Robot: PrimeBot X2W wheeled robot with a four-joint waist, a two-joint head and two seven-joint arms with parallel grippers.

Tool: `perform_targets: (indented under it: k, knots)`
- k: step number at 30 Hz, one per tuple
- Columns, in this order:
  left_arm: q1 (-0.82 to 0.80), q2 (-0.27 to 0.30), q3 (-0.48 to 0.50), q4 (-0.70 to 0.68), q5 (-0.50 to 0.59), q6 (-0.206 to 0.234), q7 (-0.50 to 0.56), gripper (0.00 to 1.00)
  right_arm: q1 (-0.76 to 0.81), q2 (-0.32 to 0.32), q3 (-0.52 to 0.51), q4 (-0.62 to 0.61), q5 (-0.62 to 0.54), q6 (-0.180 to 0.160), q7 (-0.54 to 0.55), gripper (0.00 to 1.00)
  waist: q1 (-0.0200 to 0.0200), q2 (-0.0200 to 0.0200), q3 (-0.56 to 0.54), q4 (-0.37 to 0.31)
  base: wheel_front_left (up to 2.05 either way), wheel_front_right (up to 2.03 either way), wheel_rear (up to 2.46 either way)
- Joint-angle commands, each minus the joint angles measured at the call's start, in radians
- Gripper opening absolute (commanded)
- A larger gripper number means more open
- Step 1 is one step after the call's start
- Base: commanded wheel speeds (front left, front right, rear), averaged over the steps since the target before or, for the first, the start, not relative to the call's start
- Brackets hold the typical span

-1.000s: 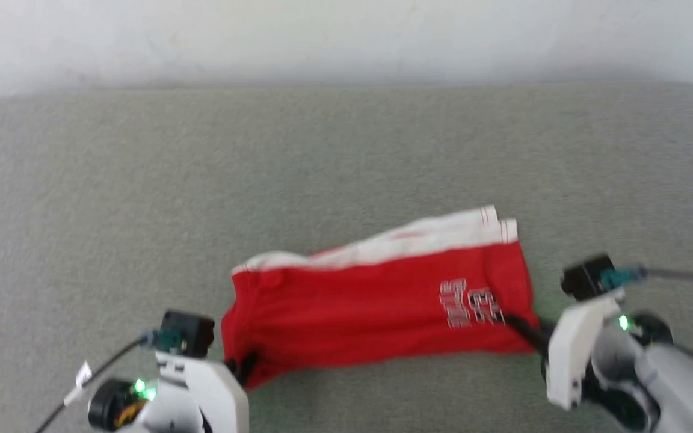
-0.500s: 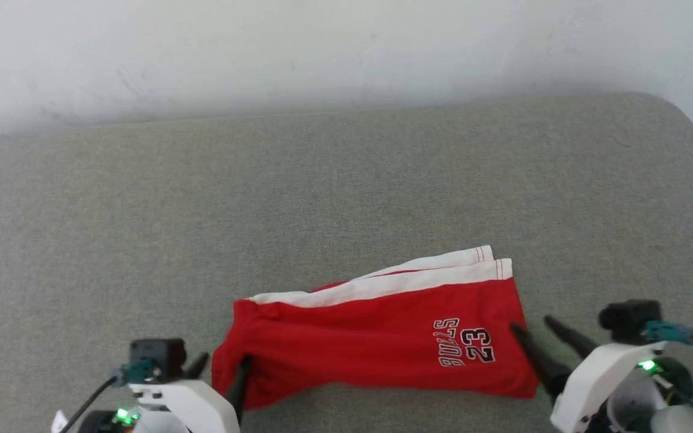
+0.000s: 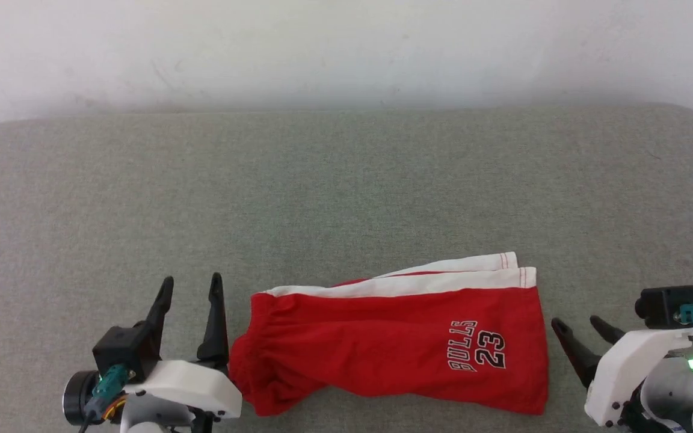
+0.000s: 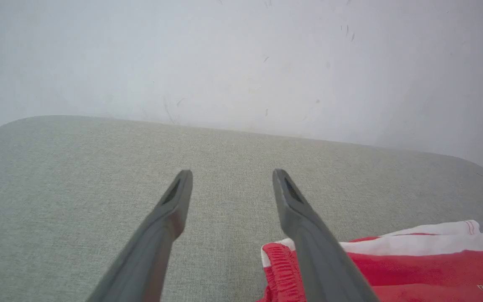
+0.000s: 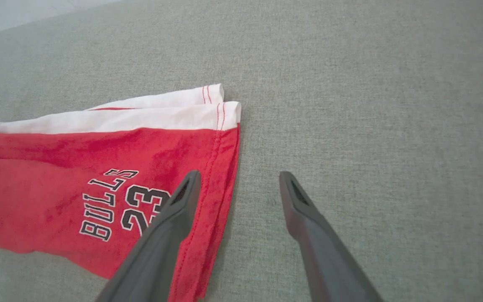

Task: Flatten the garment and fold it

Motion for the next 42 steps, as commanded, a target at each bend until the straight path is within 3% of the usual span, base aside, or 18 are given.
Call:
perform_targets:
  k: [1,9,17,18,19,21,30,35,42]
  knots:
    - [-0.017,-0.005,0.009,0.009,0.016,-0.011,-0.015,1.0,-0.005,-0.002,-0.001,0.005,-0.002,-0.001,0.013,1.0,0.0,0.0,0.005,0.01,0.0,0.0,0.0]
    - [-0.018,-0.055,0.099,0.022,0.145,-0.062,-0.046,1.0,-0.028,-0.029,0.054,0.088,0.022,-0.001,0.14,1.0,0.0,0.0,0.015,0.049,0.0,0.0,0.0]
    - [0.029,-0.097,0.183,0.031,0.237,-0.147,-0.047,1.0,-0.082,-0.014,0.13,0.247,0.087,-0.001,0.184,1.0,0.0,0.0,0.015,0.059,0.0,0.0,0.0]
    - [0.035,-0.102,0.188,0.037,0.243,-0.159,-0.047,1.0,-0.086,-0.013,0.145,0.266,0.1,-0.001,0.197,0.91,0.0,0.0,0.014,0.061,0.0,0.0,0.0]
    - [0.038,-0.108,0.195,0.041,0.249,-0.169,-0.047,1.0,-0.089,-0.012,0.16,0.282,0.114,-0.001,0.21,0.48,0.0,0.0,0.012,0.062,0.0,0.0,0.0]
    - [0.044,-0.12,0.208,0.046,0.261,-0.187,-0.047,1.0,-0.095,-0.012,0.187,0.301,0.145,-0.001,0.226,0.0,0.0,0.0,0.008,0.064,0.0,0.0,0.0]
    - [0.083,-0.155,0.248,0.072,0.314,-0.242,-0.047,1.0,-0.117,-0.057,0.197,0.251,0.144,-0.001,0.081,0.0,0.0,0.0,-0.03,0.06,0.0,0.0,0.0]
    - [0.101,-0.169,0.263,0.083,0.332,-0.26,-0.047,1.0,-0.063,-0.077,0.137,0.182,0.124,-0.001,0.039,0.0,0.0,0.0,-0.049,0.056,0.0,0.0,0.0]
    - [0.115,-0.185,0.281,0.092,0.348,-0.28,-0.047,1.0,0.046,-0.088,-0.015,0.108,0.082,-0.001,0.072,0.0,0.0,0.0,-0.056,0.049,0.0,0.0,0.0]
